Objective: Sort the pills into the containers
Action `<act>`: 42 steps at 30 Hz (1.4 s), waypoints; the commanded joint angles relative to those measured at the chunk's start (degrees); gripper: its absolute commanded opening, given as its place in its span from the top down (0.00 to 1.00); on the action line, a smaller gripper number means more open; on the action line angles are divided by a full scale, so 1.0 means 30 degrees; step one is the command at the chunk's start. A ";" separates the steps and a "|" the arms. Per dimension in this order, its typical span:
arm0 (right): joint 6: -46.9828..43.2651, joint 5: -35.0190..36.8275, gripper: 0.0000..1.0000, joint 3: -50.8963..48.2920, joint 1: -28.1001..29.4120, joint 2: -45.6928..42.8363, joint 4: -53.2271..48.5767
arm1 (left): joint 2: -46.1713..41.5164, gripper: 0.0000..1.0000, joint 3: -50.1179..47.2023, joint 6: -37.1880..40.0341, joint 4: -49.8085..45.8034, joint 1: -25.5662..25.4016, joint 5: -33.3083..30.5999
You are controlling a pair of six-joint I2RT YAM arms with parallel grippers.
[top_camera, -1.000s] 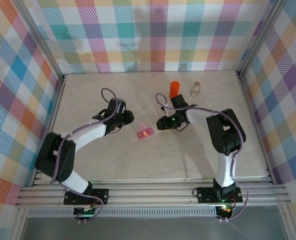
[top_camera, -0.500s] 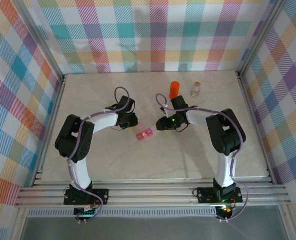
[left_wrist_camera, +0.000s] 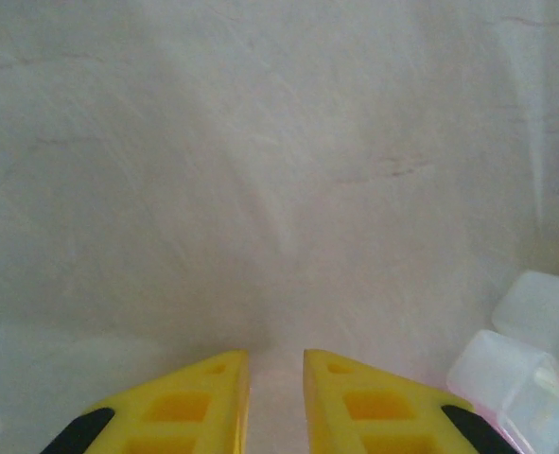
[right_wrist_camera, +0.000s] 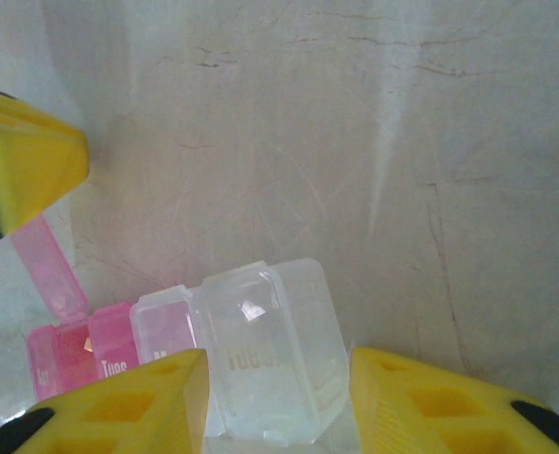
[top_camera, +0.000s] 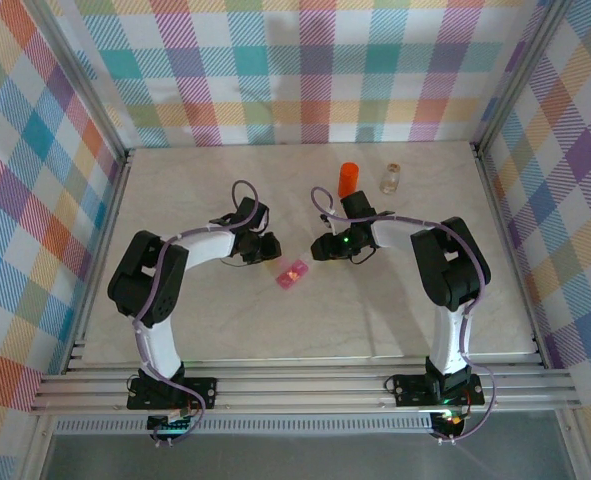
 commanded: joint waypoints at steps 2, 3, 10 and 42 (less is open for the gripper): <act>0.0199 0.0586 0.57 -0.0420 -0.0024 0.0634 -0.0312 | -0.1480 0.78 -0.0340 0.0222 0.0313 -0.0410 0.0970; 0.0201 0.0583 0.57 -0.0420 -0.0017 0.0646 -0.0321 | -0.1605 0.78 -0.0377 0.0160 0.0317 -0.0431 0.1012; 0.0189 0.0573 0.57 -0.0391 -0.0024 0.0730 -0.0308 | -0.2321 0.79 -0.0531 -0.0589 0.0554 -0.1063 0.1727; 0.0143 0.0515 0.56 -0.0391 -0.0020 0.0738 -0.0433 | -0.2734 0.60 -0.1490 -0.1244 0.1606 -0.1256 0.2720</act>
